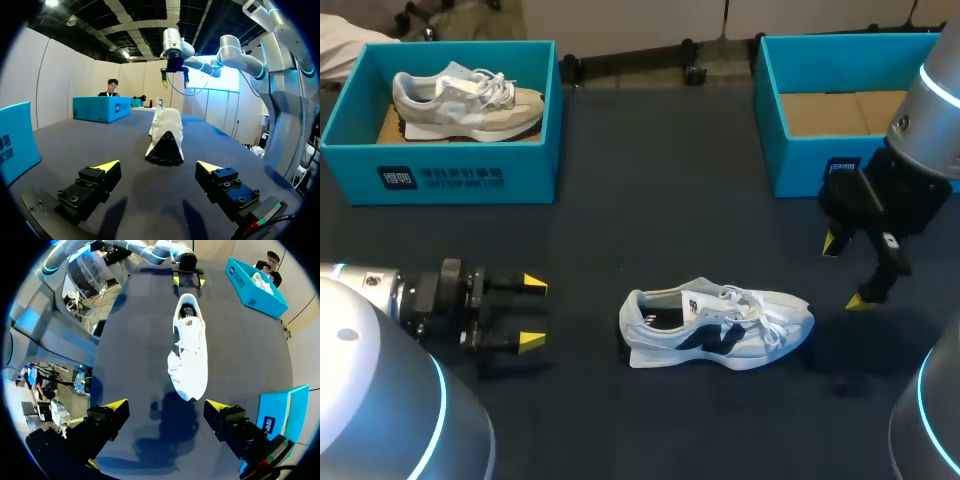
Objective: Take the shoe out of the shoebox, open the shoe tongue, remove and reinsert the insole, then place the shoe into the shoebox
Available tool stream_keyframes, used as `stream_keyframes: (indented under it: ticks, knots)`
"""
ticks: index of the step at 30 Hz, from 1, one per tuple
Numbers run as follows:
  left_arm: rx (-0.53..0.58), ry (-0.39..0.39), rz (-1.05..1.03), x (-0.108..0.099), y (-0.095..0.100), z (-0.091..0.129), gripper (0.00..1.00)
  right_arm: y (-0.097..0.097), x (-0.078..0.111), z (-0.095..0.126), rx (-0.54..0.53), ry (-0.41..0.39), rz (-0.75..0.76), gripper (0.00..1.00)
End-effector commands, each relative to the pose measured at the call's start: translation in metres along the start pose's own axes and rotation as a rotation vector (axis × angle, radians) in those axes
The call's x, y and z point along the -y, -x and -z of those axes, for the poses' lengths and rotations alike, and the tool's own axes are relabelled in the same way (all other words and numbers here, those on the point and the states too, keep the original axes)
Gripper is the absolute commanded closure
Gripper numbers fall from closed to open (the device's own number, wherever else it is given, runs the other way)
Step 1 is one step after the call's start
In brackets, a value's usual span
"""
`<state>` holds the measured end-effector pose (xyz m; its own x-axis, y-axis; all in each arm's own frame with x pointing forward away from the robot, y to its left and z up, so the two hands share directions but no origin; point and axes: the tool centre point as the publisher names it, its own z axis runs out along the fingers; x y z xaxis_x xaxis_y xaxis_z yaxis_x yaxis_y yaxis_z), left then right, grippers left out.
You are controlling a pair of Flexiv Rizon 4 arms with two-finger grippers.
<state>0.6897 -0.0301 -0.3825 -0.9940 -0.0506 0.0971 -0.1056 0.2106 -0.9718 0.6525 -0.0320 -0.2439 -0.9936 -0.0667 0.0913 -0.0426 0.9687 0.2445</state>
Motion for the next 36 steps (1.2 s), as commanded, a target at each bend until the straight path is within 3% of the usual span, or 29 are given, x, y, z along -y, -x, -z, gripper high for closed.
stream_keyframes:
  ticks: [1, 14, 36]
  knots:
    - [-0.019, -0.012, -0.018, -0.003, -0.004, -0.008, 0.00, 0.001, -0.001, -0.001, -0.001, -0.003, -0.001, 0.00]
    - [-0.039, 0.013, 0.000, 0.007, -0.016, -0.053, 0.00, 0.001, -0.001, -0.001, -0.001, -0.003, -0.001, 0.00]
    - [-0.027, 0.009, -0.016, 0.005, -0.015, -0.058, 0.00, 0.001, -0.001, -0.001, -0.001, -0.003, -0.001, 0.00]
